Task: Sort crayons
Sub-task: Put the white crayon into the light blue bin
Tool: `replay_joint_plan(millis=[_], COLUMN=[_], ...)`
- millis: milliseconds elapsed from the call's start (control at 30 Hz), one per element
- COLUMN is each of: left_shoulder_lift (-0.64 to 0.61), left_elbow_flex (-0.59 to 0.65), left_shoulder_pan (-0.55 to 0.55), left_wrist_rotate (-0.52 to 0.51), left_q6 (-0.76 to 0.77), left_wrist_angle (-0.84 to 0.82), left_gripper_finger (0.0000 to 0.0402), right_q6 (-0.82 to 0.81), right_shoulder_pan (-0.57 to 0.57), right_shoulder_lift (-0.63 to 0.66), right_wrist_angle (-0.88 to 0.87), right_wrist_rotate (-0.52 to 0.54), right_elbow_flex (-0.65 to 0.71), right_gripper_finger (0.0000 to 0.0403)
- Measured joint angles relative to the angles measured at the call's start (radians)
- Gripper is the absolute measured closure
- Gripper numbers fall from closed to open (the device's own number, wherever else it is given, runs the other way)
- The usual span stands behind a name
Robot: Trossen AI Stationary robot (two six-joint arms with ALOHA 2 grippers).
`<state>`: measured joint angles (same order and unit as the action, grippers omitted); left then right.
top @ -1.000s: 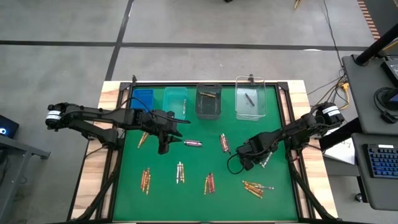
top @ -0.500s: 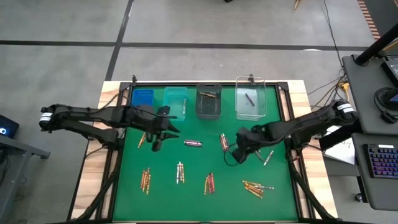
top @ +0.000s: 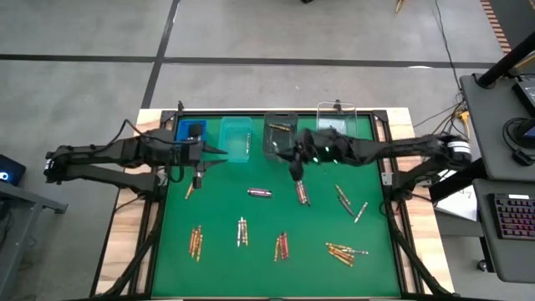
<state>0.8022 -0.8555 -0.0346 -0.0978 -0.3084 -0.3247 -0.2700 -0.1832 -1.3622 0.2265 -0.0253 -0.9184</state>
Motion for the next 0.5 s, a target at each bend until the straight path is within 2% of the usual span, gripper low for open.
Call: replay_joint_plan(millis=[133,233,333,500], left_shoulder_lift=[-0.004,-0.004,-0.005,-0.005], left_elbow_flex=[0.000,0.001,0.001,0.001], left_shoulder_pan=[-0.018,-0.035,-0.041,-0.042], left_wrist_rotate=[0.000,-0.006,-0.045,-0.106], left_q6=[-0.052,-0.057,-0.052,-0.019], left_wrist_angle=[0.031,0.049,0.048,0.045], left_gripper_finger=[0.0326,0.0326,0.0326,0.0326], right_q6=[0.109,0.149,0.231,0.236], right_shoulder_pan=[-0.098,-0.146,-0.166,-0.169], right_shoulder_lift=[-0.166,-0.302,-0.433,-0.618], right_wrist_angle=[0.372,0.551,0.604,0.520], right_wrist_rotate=[-0.136,-0.159,-0.157,-0.099], right_elbow_flex=[-0.015,-0.077,-0.182,-0.386], right_gripper_finger=[0.0394,0.0394,0.0394,0.0394])
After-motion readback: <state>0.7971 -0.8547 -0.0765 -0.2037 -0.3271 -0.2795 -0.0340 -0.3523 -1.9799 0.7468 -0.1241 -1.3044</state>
